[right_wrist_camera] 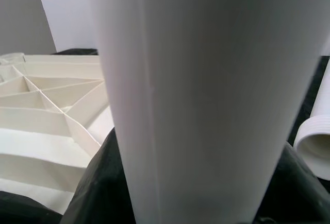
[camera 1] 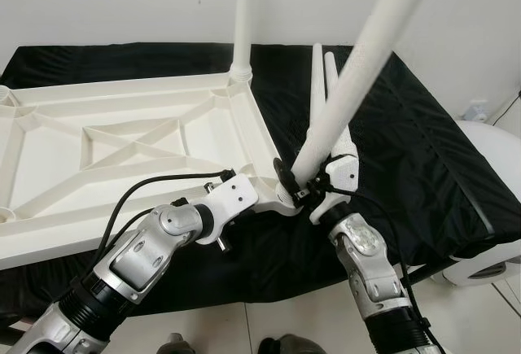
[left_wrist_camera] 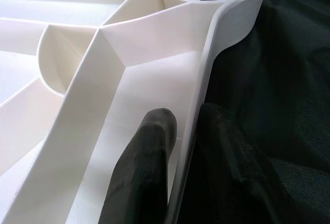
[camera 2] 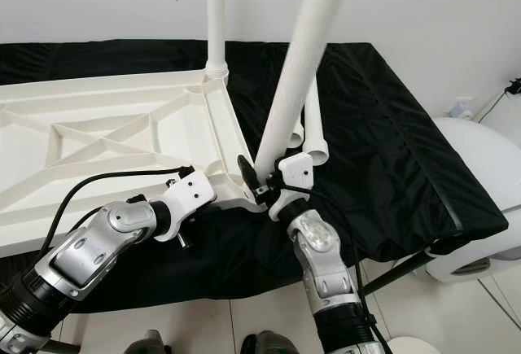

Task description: Building children table

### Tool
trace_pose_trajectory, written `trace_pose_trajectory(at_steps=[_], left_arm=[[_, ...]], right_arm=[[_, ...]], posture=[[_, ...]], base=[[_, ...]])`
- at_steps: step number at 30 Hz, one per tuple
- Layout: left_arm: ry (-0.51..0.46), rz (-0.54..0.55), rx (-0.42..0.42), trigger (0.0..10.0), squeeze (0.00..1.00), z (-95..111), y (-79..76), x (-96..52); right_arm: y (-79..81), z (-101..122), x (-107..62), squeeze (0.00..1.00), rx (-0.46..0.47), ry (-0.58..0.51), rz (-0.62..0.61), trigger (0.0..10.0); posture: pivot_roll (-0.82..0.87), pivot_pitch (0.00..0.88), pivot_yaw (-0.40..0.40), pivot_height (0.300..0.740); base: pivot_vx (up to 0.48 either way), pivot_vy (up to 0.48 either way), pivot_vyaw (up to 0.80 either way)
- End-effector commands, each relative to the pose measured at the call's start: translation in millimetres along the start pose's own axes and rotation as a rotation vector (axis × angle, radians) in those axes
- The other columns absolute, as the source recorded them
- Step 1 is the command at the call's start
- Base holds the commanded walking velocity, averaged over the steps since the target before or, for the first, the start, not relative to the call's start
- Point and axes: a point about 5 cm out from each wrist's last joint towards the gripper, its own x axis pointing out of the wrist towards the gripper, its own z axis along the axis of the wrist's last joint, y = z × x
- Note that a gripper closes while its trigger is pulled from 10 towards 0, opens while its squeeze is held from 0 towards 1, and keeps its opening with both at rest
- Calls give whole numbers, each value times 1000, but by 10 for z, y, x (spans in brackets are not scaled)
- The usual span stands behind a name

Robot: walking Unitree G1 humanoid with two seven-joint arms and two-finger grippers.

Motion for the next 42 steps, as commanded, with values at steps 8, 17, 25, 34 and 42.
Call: trace_pose_trajectory(at_steps=[8,17,25,34,42], left_arm=[[-8,-113,45,10000,0,57,-44,17],[-13,-113,49,10000,0,77,-44,18],[-12,-105,42,10000,0,70,-41,-2],[-13,-96,39,10000,0,69,-30,-9],[-16,-97,42,10000,0,78,-27,-4]], right_arm=[[-62,-194,-83,0,70,107,-42,10000],[-132,-252,32,0,35,217,-46,10000],[-167,-252,84,0,27,257,-7,10000],[-203,-266,70,0,113,288,-22,10000],[-284,-233,87,0,179,278,-67,10000]], posture=[[18,1,-39,740],[20,10,-44,740],[28,18,-55,740],[25,18,-56,740],[21,20,-57,740]], base=[[0,0,0],[0,0,0],[0,0,0],[0,0,0],[0,0,0]])
